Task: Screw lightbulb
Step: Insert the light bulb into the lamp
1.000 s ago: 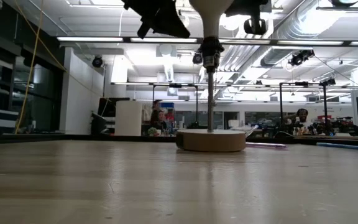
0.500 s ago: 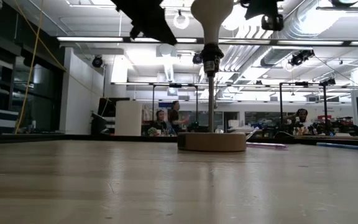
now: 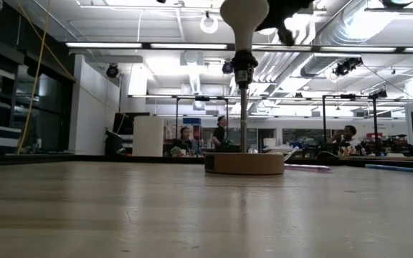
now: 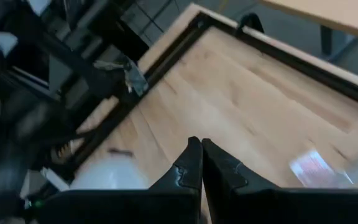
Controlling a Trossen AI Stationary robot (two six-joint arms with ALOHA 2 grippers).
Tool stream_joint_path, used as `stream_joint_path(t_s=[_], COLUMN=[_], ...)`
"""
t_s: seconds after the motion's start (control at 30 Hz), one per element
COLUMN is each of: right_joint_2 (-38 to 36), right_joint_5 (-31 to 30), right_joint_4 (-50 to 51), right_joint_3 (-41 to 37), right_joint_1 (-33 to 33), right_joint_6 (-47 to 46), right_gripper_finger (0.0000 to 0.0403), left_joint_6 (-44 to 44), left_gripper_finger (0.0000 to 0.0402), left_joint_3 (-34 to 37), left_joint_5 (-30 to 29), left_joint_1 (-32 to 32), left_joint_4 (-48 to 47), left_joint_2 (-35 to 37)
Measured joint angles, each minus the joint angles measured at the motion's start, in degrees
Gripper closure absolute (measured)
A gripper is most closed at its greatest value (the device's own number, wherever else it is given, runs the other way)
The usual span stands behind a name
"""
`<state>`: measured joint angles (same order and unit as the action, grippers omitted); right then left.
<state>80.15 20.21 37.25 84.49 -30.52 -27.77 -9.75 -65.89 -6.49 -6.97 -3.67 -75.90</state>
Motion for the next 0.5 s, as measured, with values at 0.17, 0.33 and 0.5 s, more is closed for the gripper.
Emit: stream_joint_path(t_s=[0.17,0.33,0.5], right_joint_2=[5.6,6.7,6.7], right_joint_5=[3.2,3.8,3.4], right_joint_4=[-8.8,-9.1,-8.3], right_joint_3=[0.0,0.0,0.0], right_joint_1=[0.5,2.2,3.6], right_joint_6=[-3.0,-3.5,-4.8], right_gripper_finger=[0.0403,0.0403,0.0403], left_joint_6=[0.9,1.9,2.9], left_gripper_finger=[0.0402,0.0402,0.0402], left_joint_3=[-1.1,-4.6,-7.8], left_joint_5=[-2.0,-5.3,-6.6], left_joint_1=[-0.1,2.1,4.4], left_joint_4=[10.0,11.4,12.0], left_joint_2=[-7.5,-13.6,-17.4])
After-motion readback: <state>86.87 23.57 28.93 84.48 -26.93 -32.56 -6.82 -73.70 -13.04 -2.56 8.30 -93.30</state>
